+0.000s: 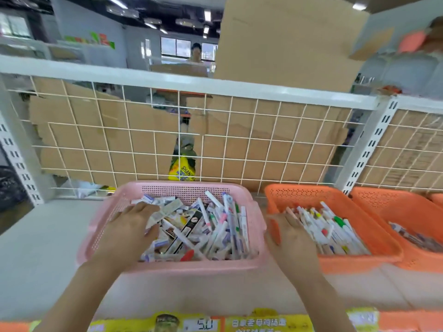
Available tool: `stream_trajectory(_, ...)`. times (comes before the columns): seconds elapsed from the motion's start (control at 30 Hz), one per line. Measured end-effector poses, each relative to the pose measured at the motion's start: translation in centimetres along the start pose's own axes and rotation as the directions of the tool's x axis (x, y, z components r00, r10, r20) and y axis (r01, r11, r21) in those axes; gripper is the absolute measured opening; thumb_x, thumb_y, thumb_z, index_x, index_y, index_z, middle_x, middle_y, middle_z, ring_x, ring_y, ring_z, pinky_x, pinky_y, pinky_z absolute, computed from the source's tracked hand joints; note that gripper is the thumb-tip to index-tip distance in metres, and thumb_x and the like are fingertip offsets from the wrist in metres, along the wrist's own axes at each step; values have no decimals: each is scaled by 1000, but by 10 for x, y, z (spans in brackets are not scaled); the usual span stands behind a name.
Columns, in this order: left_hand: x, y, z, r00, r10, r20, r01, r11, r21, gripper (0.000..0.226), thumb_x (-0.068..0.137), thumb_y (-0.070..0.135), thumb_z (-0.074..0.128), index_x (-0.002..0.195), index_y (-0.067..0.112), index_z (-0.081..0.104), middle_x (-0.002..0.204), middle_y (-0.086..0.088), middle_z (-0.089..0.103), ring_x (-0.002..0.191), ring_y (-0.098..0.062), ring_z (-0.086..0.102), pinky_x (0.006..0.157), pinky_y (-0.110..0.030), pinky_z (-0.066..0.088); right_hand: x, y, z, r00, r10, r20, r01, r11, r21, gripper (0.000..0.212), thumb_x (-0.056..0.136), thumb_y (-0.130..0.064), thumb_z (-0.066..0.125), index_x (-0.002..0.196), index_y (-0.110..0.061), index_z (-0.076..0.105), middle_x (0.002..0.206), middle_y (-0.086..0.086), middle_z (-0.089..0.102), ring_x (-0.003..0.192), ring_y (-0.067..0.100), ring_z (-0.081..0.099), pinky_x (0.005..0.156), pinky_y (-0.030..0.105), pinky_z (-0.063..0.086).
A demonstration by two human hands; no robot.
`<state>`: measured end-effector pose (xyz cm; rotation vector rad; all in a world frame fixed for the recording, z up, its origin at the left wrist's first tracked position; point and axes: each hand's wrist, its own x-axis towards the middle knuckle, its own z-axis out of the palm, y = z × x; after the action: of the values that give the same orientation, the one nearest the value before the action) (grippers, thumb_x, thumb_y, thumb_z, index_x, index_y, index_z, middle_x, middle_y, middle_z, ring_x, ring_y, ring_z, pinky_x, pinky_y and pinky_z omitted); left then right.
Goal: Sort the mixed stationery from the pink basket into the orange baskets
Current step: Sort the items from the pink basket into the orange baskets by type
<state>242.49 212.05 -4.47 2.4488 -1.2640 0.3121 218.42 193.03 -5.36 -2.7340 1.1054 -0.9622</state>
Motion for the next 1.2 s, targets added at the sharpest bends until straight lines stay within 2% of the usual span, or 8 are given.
stream_trajectory(0.17, 14, -19, 13, 997, 43, 68, -43, 999, -6, 35, 79, 21, 70, 114, 18, 66, 113, -3, 66, 100, -29, 63, 80, -39, 51, 17, -33, 32, 992, -54, 110, 41, 993, 112, 27, 80, -19, 60, 106, -13, 64, 98, 10, 65, 87, 31, 64, 71, 37, 54)
stream_trajectory(0.33, 32, -24, 28, 979, 185, 81, -189, 981, 51, 33, 54, 23, 83, 85, 19, 72, 80, -2, 71, 64, -25, 68, 53, -37, 55, 41, -59, 59, 918, 11, 397, -56, 993, 102, 27, 92, -27, 51, 117, -22, 57, 108, 1, 66, 98, 18, 60, 85, 30, 47)
stream_trajectory(0.43, 41, -17, 31, 974, 190, 124, -191, 982, -2, 31, 74, 33, 65, 102, 21, 69, 96, -1, 70, 81, -27, 68, 73, -40, 53, 53, -72, 70, 829, 87, 552, -80, 996, -37, 27, 92, -29, 49, 115, -15, 56, 105, 4, 63, 95, 22, 60, 70, 27, 44)
stream_trajectory(0.53, 51, -8, 33, 969, 208, 136, -208, 978, -14, 36, 92, 35, 45, 127, 28, 51, 125, 8, 56, 111, -19, 56, 94, -33, 41, 62, -81, 80, 778, 112, 619, -114, 993, -36, 21, 91, -35, 55, 92, -14, 51, 80, -1, 51, 78, 20, 54, 51, 22, 32)
stream_trajectory(0.63, 61, 3, 32, 959, 256, 118, -254, 967, -30, 35, 96, 36, 41, 130, 31, 45, 127, 10, 51, 114, -12, 52, 88, -25, 39, 66, -86, 91, 749, 126, 650, -100, 992, -78, 29, 91, -38, 55, 78, -17, 39, 68, -5, 40, 70, 19, 48, 48, 24, 28)
stream_trajectory(0.8, 80, 11, 42, 947, 301, 116, -285, 949, -131, 30, 95, 31, 43, 123, 26, 52, 120, 6, 55, 110, -13, 53, 89, -25, 39, 74, -89, 97, 679, 83, 730, -114, 993, -6, 18, 94, -30, 50, 90, -15, 42, 68, -5, 39, 77, 21, 48, 64, 30, 36)
stream_trajectory(1.0, 88, 16, 52, 938, 316, 145, -301, 946, -120, 31, 95, 30, 42, 124, 26, 50, 117, 4, 55, 108, -14, 52, 84, -26, 41, 78, -88, 92, 607, 114, 787, -255, 965, 57, 15, 89, -23, 58, 87, -12, 48, 71, 0, 47, 73, 20, 51, 60, 29, 38)
stream_trajectory(1.2, 90, 14, 56, 931, 325, 165, -304, 942, -139, 30, 94, 31, 43, 123, 25, 51, 116, 4, 55, 106, -14, 53, 84, -27, 41, 78, -92, 92, 573, 91, 814, -248, 967, 66, 38, 94, -25, 51, 61, -16, 36, 58, -1, 37, 50, 12, 36, 49, 26, 27)
